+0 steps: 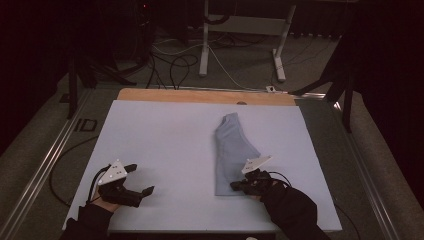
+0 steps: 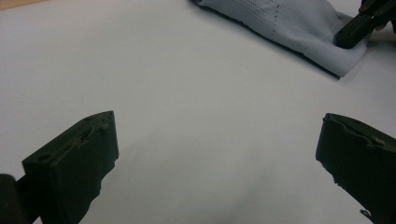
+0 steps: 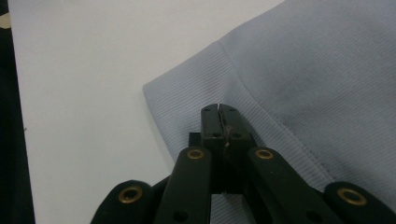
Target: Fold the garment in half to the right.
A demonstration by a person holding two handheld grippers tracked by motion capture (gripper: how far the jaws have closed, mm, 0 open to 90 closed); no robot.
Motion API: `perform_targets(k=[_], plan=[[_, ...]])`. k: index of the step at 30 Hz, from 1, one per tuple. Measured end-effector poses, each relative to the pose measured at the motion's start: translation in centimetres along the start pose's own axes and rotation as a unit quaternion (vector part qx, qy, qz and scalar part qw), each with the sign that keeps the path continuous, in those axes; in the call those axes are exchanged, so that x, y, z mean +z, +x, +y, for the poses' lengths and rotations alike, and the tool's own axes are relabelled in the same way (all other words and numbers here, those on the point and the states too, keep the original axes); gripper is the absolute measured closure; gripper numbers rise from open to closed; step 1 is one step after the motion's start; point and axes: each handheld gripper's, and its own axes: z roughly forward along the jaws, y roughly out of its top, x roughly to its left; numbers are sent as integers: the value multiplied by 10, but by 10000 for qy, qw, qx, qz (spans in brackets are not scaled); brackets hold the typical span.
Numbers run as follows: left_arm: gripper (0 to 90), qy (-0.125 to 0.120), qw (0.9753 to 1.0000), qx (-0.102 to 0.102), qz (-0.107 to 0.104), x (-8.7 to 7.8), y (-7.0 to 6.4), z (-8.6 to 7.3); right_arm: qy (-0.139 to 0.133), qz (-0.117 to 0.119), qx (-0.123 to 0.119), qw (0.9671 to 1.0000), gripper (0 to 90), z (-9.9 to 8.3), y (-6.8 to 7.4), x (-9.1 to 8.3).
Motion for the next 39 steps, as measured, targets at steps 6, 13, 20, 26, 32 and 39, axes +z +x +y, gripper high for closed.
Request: perform_targets(k=[6, 13, 20, 26, 32, 39], plan=[[4, -19, 10000, 0, -4, -1, 0, 0, -37, 8, 8, 10000, 900, -5, 1, -3], [4, -19, 10000, -17, -10, 0, 0, 1, -164, 34, 3, 9999, 900, -4, -1, -2], [4, -23, 10000, -8, 3, -1, 0, 1, -452, 44, -73, 9989, 781, 7, 1, -11], [4, -17, 10000, 3, 1, -2, 1, 0, -653, -51, -76, 9978, 595, 9, -2, -18], [4, -20, 10000, 5, 4, -2, 1, 1, -776, -96, -62, 9969, 437, 14, -7, -23], [4, -23, 10000, -31, 20, -3, 2, 0, -891, -107, -49, 9960, 182, 25, -14, -23]])
